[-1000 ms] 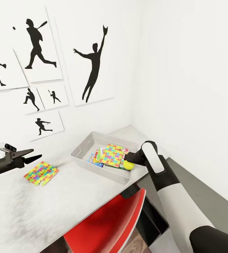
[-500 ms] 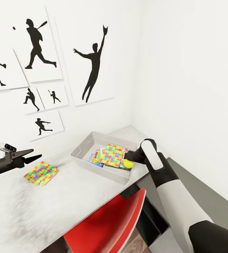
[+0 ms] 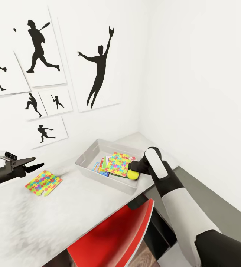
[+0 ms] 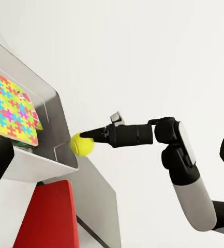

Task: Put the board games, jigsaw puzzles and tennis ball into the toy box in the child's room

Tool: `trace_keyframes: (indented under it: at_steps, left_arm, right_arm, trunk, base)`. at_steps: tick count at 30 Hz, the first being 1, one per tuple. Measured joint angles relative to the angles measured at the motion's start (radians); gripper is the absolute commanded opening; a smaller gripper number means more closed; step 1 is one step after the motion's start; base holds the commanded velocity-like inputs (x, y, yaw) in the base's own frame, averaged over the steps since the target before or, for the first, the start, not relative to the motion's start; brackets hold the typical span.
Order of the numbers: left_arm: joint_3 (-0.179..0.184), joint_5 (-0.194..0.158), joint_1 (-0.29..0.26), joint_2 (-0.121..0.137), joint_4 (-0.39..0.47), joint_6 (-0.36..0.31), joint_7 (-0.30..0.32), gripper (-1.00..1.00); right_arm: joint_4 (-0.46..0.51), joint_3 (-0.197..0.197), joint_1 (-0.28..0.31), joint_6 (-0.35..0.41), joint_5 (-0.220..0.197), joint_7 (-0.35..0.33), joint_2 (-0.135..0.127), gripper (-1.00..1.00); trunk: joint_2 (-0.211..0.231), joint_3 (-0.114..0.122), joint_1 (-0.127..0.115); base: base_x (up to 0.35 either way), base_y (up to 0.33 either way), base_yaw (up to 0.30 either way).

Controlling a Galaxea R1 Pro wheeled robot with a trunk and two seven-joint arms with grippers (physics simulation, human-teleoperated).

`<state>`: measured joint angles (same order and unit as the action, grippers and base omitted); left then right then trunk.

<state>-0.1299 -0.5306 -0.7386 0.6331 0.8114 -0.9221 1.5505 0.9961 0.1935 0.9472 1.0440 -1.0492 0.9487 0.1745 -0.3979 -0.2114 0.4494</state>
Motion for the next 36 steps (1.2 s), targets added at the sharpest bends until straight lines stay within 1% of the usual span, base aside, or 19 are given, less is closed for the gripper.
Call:
trace_keyframes:
  at_steps: [5,31,32,36]
  left_arm:
    - [0.000,0.000,0.000,0.000,0.000,0.000,0.000,1.00]
    - [0.000,-0.001,0.000,0.000,0.000,0.000,0.000,1.00]
    - [0.000,-0.001,0.000,0.000,0.000,0.000,0.000,1.00]
    - [0.000,-0.001,0.000,0.000,0.000,0.000,0.000,1.00]
  right_arm:
    - [-0.028,0.000,0.006,-0.003,0.001,0.000,0.000,-1.00]
    - [-0.032,0.000,0.007,-0.005,0.002,0.000,0.000,-1.00]
    - [-0.032,0.000,0.007,-0.005,0.002,0.000,0.000,1.00]
    - [-0.032,0.000,0.007,-0.007,0.000,0.001,0.000,1.00]
  trunk:
    - [0.000,0.000,0.000]
    - [0.000,0.000,0.000]
    - [0.000,0.000,0.000]
    - [0.000,0.000,0.000]
  base:
    - [0.000,0.000,0.000]
    - [0.000,0.000,0.000]
    - [0.000,0.000,0.000]
    - [0.000,0.000,0.000]
